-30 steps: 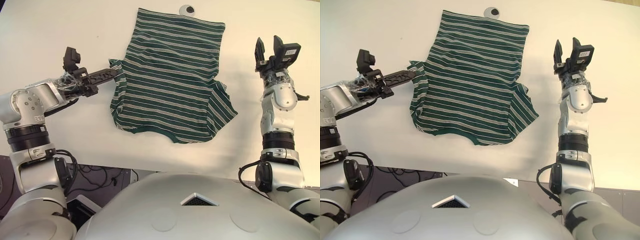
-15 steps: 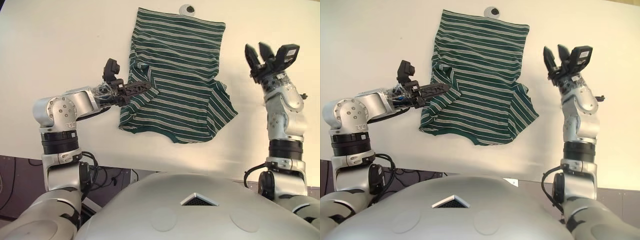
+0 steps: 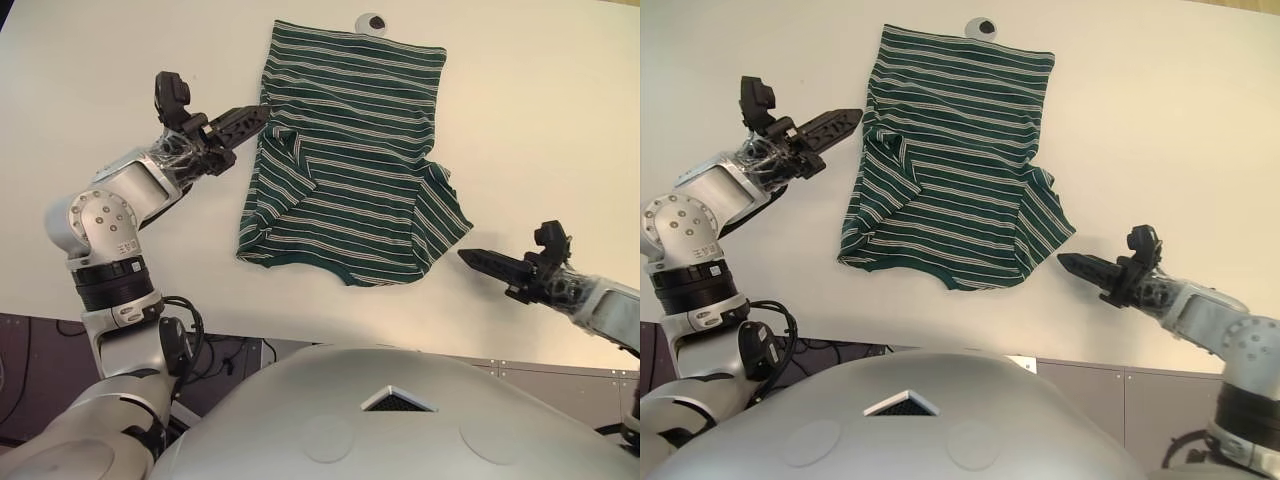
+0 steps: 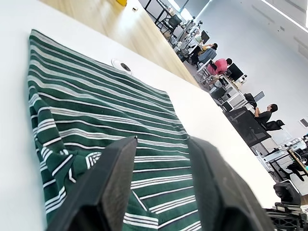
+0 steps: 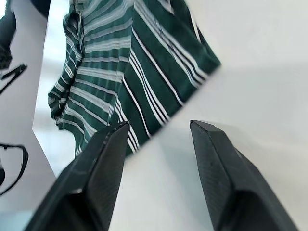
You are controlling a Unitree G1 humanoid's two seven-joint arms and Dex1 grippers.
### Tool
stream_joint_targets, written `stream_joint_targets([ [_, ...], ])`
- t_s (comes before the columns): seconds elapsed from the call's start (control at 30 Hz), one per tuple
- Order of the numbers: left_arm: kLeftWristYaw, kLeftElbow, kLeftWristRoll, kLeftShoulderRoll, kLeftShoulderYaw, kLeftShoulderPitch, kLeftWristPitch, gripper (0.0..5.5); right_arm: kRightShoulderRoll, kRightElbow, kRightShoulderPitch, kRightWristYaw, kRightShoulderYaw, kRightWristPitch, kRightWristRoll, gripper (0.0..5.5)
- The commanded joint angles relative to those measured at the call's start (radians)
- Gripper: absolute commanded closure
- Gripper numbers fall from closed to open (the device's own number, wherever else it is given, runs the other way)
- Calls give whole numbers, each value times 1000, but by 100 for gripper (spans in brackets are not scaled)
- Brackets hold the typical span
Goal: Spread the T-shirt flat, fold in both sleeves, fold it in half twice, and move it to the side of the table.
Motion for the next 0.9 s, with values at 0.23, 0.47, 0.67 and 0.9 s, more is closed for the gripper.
stream_joint_targets([
  [0.23, 25, 29, -1, 6, 0, -22, -5, 358, 115, 4, -50, -217, -32, -23, -3, 398],
  [0.47, 43, 46, -5, -2, 11, -27, -13, 358, 144, -85, -145, -261, -23, -32, 132, 517],
  [0.67, 40, 62, 1, 6, 4, -47, -18, 358, 124, -122, -220, -347, 82, -17, 217, 546],
  [0.9, 38, 67, 12, 20, 9, -25, -35, 358, 20, -27, -127, -315, 2, -42, 148, 481],
])
